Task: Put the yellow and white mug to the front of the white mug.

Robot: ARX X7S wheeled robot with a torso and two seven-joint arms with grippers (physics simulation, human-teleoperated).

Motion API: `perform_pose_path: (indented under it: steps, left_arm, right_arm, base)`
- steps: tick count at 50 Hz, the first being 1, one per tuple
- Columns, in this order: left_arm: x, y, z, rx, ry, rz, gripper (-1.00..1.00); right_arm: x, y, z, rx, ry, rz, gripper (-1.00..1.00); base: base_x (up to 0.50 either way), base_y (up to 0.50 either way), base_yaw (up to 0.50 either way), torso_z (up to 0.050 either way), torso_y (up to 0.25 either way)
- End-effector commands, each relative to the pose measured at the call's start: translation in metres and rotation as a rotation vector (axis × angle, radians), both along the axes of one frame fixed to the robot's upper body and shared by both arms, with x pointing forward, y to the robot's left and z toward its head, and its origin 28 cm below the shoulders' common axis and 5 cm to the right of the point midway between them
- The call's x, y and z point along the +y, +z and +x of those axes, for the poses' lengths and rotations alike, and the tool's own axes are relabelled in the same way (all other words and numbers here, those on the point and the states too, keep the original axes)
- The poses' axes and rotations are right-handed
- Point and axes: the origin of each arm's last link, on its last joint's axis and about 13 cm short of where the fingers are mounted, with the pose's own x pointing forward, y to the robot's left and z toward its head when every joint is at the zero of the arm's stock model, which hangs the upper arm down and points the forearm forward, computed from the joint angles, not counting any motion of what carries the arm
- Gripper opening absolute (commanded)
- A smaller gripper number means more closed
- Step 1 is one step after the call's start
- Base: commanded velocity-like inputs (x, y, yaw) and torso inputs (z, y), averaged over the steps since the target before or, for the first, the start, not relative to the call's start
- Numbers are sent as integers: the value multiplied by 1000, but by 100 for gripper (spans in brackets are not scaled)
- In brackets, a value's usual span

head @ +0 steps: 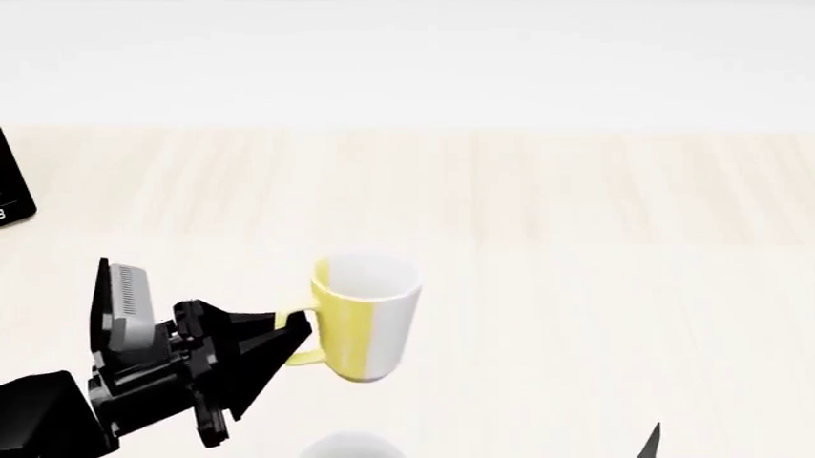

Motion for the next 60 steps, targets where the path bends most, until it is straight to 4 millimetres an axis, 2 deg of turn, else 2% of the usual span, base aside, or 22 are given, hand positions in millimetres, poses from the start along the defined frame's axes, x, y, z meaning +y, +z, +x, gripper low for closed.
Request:
perform_pose_path:
  steps: [1, 21, 60]
  left_arm:
    - [-5, -25, -12, 47, 8, -98, -100]
    - [-6, -47, -27, 88, 11, -51, -100]
    - [-4, -58, -36, 128, 73, -47, -100]
  right_arm:
    - [0, -1, 0, 1, 1, 0, 100]
    - [1, 0, -1, -3, 3, -1, 100]
    - [2, 3, -2, -11, 8, -3, 100]
  base:
    - [0, 0, 0, 0, 0]
    - [0, 0, 0, 0, 1]
    - [0, 0, 0, 0, 0]
